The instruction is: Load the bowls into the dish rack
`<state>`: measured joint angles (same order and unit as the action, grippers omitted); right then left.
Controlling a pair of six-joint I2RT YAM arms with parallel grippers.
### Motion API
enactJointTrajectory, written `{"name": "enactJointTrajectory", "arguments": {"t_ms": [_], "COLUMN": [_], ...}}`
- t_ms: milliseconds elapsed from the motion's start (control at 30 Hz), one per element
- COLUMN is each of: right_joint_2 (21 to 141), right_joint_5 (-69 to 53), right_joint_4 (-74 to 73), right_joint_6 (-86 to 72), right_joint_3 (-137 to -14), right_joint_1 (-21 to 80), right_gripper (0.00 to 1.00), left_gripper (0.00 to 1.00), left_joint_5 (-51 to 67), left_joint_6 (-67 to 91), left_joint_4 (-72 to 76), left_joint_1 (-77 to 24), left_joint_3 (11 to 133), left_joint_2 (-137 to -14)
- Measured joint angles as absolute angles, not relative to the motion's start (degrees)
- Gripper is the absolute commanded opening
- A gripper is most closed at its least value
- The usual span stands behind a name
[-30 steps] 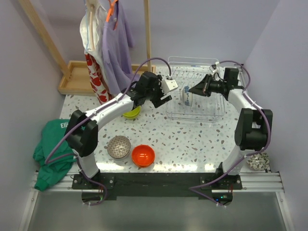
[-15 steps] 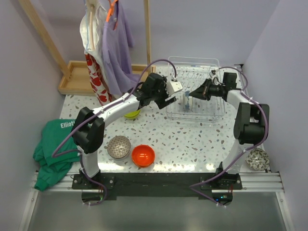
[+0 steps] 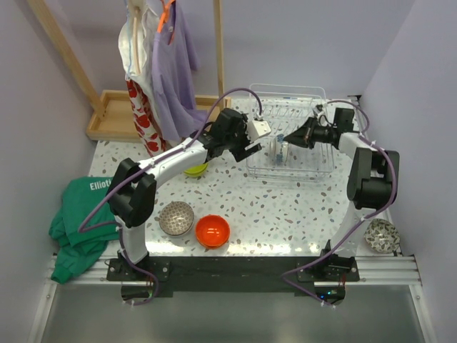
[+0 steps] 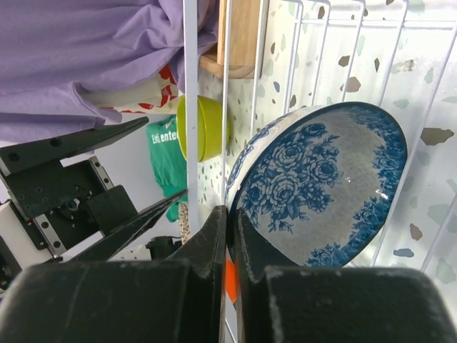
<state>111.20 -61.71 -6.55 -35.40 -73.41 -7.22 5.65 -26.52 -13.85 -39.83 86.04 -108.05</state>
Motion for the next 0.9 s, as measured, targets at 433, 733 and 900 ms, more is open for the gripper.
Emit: {"name": "enactJointTrajectory", "arguments": {"t_ms": [433, 733, 900], "right_joint_2": [109.5, 105.7, 103.3], "right_joint_5": [-47.5, -34.6, -30.2], "right_joint_4": [-24.7, -32.5, -33.2], "right_joint_6": [-19.2, -11.4, -9.3], "right_joint_3": [-80.0, -80.7, -80.7], "right_joint_1": [-10.3, -10.3, -10.3], "right_gripper": [0.33, 0.37, 0.38], "left_gripper": [0.83, 0.83, 0.83], "left_joint_5": [5.6, 5.4, 5.0], "left_joint_6": [-26.5, -26.5, -26.5], "left_joint_4": [-13.8, -13.7, -12.9], "left_joint_1": [-39.8, -39.8, -39.8], "left_joint_3": [86.1, 86.1, 86.0], "left_joint_2": [-108.1, -108.1, -108.1]}}
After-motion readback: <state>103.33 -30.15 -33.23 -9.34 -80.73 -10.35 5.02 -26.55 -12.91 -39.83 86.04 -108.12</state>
